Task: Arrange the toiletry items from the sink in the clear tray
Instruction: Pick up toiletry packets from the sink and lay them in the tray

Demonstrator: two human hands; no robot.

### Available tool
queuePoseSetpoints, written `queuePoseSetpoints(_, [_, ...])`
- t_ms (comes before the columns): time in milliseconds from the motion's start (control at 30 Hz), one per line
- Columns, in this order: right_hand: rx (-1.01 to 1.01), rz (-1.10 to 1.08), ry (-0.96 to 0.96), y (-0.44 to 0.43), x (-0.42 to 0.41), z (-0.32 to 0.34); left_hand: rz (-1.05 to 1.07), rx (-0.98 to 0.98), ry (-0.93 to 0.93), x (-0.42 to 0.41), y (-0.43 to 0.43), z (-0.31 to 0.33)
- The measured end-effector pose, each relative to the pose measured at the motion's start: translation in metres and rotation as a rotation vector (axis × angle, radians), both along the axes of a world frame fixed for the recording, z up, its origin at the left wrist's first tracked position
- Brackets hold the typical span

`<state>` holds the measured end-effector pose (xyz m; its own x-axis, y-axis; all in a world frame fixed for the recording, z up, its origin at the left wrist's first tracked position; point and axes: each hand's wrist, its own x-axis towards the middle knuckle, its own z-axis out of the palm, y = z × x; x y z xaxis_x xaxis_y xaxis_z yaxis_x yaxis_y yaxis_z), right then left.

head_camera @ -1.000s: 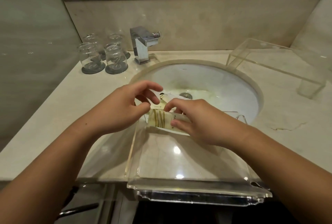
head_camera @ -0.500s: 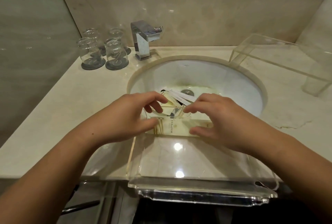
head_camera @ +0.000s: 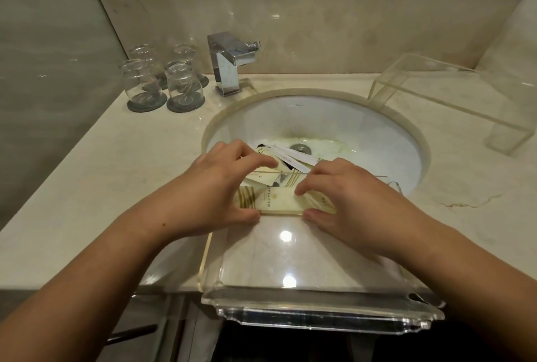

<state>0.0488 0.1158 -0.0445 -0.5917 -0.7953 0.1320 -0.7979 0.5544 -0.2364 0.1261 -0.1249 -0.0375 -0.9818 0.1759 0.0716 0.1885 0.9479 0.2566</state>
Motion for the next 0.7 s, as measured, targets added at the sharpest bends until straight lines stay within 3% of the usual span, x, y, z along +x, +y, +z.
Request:
queuePoseSetpoints(567, [-0.028, 0.032, -0.032, 0.000, 0.000, -0.002, 0.014, -0.015, -0.032, -0.002, -0.003, 0.000])
queuePoseSetpoints(700, [-0.118, 0.007, -0.048, 0.002, -0.010, 0.009, 0.001, 0.092, -0.040, -0.006, -0.006, 0.007])
